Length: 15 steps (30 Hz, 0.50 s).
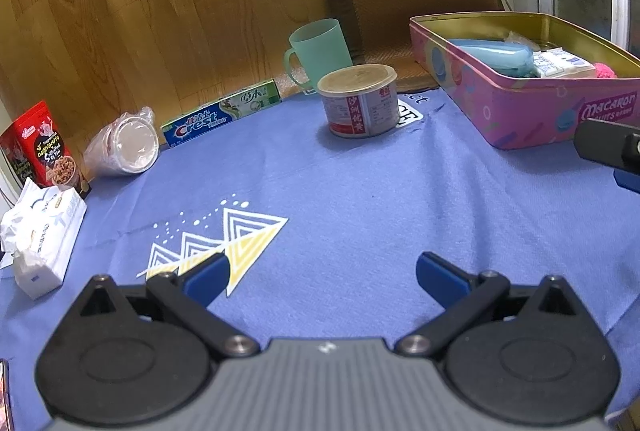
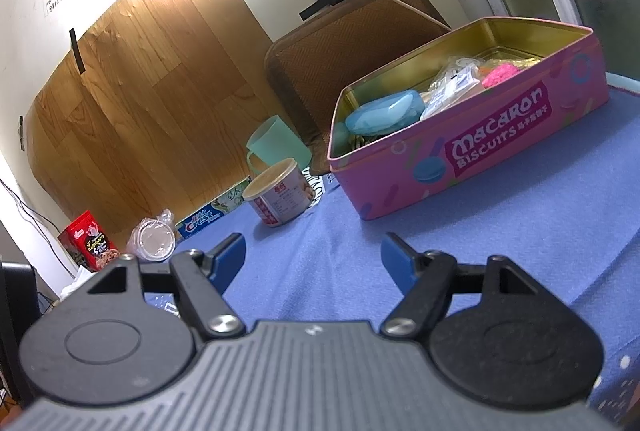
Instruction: Organize soft objects
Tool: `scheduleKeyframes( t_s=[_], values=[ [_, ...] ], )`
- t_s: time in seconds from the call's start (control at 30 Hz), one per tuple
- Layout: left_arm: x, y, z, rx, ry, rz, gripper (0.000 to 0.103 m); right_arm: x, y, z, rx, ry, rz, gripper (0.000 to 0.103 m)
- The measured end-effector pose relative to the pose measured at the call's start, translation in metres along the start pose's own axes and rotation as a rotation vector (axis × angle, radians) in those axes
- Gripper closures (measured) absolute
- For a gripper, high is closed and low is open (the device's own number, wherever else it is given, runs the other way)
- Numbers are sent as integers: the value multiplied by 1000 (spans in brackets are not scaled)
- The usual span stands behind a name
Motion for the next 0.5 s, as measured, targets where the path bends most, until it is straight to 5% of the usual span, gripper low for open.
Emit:
scheduleKeyframes(
  t_s=[0.5],
  values=[
    [-4, -6, 4, 13, -31, 27, 0, 3, -6, -1, 52, 3, -37, 21]
  ],
)
Point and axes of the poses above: each gripper's, at about its wrist camera, not at the fingertips, and y roughly the way its jaws point, x to its right, z to its top, the point moved 2 cm from there along y, roughly the way its jaws point, and after that the axes turned 14 degrees about z, right-handed, at the moved point
